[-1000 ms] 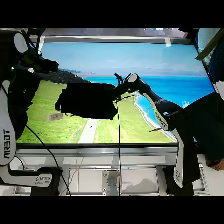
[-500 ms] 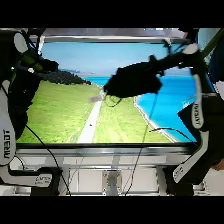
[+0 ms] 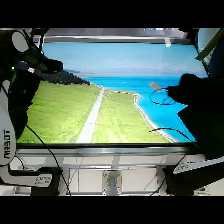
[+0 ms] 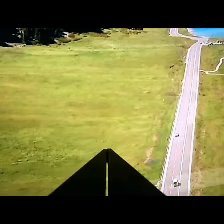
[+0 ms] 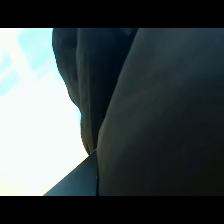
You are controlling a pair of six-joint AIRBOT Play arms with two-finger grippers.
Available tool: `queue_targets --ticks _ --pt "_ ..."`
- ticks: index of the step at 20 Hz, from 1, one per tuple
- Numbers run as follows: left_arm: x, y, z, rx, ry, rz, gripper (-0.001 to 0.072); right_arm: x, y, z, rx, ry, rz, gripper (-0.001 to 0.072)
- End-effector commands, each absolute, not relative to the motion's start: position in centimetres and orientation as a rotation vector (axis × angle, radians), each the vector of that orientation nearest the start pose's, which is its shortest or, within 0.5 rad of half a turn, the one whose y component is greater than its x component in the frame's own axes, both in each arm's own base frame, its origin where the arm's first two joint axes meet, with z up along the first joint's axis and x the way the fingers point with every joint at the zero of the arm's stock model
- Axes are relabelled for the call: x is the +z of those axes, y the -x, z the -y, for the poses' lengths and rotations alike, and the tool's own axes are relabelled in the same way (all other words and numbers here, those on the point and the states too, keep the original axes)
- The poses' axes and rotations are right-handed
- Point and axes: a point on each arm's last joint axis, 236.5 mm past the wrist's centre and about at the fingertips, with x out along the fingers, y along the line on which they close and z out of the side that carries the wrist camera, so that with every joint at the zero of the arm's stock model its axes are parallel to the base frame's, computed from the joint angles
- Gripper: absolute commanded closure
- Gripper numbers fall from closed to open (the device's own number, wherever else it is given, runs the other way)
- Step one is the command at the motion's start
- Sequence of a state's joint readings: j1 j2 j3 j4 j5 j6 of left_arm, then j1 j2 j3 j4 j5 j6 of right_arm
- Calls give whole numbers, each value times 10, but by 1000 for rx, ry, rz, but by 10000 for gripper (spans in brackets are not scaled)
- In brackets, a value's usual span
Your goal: Fold the clothes and pants, and hang the long-sleeved shirts on hangers.
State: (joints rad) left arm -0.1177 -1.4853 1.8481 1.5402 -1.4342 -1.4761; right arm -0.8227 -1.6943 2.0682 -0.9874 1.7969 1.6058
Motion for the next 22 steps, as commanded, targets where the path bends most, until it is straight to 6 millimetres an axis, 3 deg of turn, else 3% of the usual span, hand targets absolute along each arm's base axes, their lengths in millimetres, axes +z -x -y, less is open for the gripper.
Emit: queue_targets --ticks 1,4,7,13,15,19,22 --pt "154 -460 67 -201 -113 -1065 695 161 -312 285 -358 -894 -1067 703" --pt "154 -460 67 -201 -113 -1065 695 163 -262 312 -545 -830 -1096 703" --pt "154 -460 67 -201 -112 -1065 695 138 -210 325 -717 -760 -1249 703" --pt "154 -460 67 -201 -113 -1065 695 60 -183 305 -709 -867 -1460 702" --pt "154 -460 67 -201 -113 -1065 695 39 -164 305 -754 -858 -1533 703" --pt "154 -460 67 -201 -113 -1065 695 31 -124 332 -927 -727 -1622 703" --pt "153 -460 67 -201 -113 -1065 695 31 -115 344 -969 -732 -1590 702"
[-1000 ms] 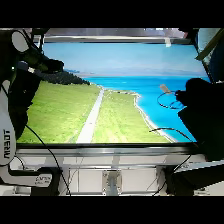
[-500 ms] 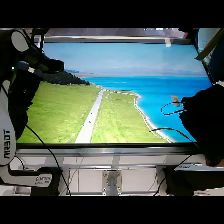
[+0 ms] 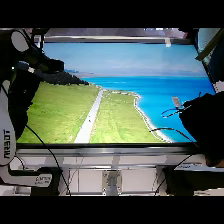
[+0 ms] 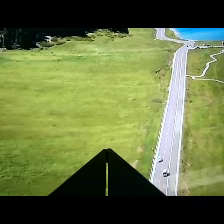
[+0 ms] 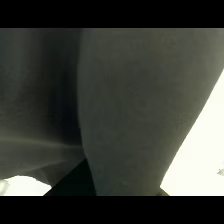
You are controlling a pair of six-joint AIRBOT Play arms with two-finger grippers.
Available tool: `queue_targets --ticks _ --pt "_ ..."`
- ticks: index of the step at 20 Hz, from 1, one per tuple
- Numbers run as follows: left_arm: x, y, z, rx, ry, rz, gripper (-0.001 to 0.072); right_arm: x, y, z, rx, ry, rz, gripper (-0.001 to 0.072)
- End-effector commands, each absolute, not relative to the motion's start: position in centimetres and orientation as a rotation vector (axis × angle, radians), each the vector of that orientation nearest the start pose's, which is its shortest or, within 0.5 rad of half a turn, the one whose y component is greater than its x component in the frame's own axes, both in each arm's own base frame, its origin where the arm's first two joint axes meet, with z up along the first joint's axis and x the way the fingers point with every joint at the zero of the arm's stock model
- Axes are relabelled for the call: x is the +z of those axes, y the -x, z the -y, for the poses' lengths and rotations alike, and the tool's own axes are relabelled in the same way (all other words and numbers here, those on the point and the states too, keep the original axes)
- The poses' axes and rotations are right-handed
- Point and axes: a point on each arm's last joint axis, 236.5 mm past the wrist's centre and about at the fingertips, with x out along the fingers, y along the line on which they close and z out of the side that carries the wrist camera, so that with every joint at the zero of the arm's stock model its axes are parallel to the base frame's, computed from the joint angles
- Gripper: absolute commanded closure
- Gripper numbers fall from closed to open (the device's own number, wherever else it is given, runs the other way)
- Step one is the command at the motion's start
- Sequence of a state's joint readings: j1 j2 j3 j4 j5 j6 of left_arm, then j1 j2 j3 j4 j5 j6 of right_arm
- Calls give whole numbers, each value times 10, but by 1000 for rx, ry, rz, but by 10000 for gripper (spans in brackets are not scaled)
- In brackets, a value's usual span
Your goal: Fold the clothes and pants, and hang the long-sleeved shirts on hangers.
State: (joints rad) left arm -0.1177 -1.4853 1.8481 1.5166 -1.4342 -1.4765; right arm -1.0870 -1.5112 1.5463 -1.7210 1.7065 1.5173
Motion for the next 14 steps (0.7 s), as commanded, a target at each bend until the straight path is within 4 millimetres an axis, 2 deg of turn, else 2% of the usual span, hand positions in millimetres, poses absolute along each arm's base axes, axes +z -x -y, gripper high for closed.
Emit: queue_targets --ticks 1,3,4,6,7,9,10,11,12,13,14 --pt "153 -460 67 -201 -113 -1065 695 31 -110 343 -978 -750 -1595 681" --pt "153 -460 67 -201 -113 -1065 695 36 -103 335 -978 -784 -1619 417" --pt "153 -460 67 -201 -113 -1065 695 44 -103 331 -984 -801 -1611 365" --pt "153 -460 67 -201 -113 -1065 695 71 -126 323 -927 -835 -1539 366" --pt "153 -460 67 -201 -113 -1065 695 91 -148 321 -903 -856 -1447 366" --pt "153 -460 67 -201 -113 -1065 695 144 -221 304 -726 -862 -1185 366" --pt "153 -460 67 -201 -112 -1066 695 179 -269 283 -562 -834 -1037 367" --pt "153 -459 67 -201 -112 -1068 695 221 -316 252 -381 -802 -888 367" --pt "151 -455 67 -202 -113 -1089 695 258 -352 215 -219 -769 -772 368" --pt "147 -448 66 -204 -116 -1123 695 292 -380 169 -48 -717 -690 372" --pt "145 -443 65 -205 -117 -1143 695 313 -396 125 90 -655 -655 375"
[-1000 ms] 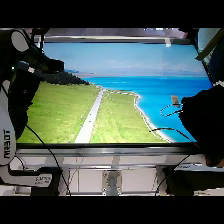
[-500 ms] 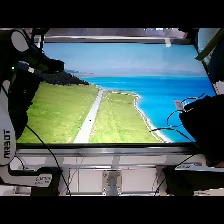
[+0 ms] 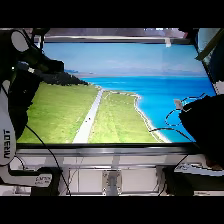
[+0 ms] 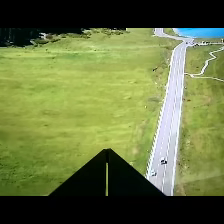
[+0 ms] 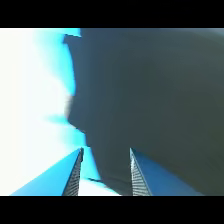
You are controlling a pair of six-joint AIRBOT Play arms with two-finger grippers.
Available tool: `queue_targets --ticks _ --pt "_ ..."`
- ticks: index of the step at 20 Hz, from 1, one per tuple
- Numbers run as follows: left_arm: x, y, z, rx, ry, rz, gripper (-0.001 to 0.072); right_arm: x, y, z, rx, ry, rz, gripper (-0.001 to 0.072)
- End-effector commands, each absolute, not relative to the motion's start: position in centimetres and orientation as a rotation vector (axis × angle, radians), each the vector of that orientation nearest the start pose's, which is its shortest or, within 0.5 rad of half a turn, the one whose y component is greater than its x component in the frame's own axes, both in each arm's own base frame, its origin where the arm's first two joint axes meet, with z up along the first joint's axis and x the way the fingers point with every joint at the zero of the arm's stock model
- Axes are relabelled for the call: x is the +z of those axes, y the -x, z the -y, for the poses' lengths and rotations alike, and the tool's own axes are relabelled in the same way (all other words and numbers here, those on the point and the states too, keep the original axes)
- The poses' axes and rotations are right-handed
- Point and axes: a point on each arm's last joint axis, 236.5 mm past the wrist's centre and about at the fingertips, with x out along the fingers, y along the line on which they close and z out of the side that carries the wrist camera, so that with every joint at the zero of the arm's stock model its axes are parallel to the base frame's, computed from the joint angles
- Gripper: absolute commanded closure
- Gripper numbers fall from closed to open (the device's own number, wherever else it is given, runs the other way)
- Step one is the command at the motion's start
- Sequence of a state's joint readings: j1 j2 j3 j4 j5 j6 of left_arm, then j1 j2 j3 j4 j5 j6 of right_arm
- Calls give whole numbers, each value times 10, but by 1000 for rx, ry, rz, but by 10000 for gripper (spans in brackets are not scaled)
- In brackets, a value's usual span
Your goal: Fold the clothes and pants, and hang the long-sleeved shirts on hangers.
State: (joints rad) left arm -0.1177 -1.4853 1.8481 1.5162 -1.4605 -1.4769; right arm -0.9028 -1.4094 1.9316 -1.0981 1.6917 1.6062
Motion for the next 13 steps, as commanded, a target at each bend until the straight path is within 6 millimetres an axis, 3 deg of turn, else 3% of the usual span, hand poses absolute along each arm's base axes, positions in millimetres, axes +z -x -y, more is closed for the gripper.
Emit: queue_targets --ticks 1,3,5,7,9,11,13 --pt "145 -443 65 -204 -117 -1144 695 323 -406 79 213 -593 -656 376" --pt "145 -443 65 -204 -117 -1144 695 319 -416 -2 407 -444 -708 377" --pt "145 -443 65 -204 -117 -1144 695 291 -419 -58 487 -248 -785 378" --pt "145 -443 65 -204 -117 -1144 695 257 -417 -90 473 -96 -891 378" --pt "145 -443 65 -204 -117 -1144 695 239 -408 -115 490 10 -957 378" --pt "145 -443 65 -204 -117 -1144 695 236 -404 -135 527 40 -963 378" --pt "145 -443 65 -204 -117 -1144 695 238 -403 -143 545 46 -954 378"
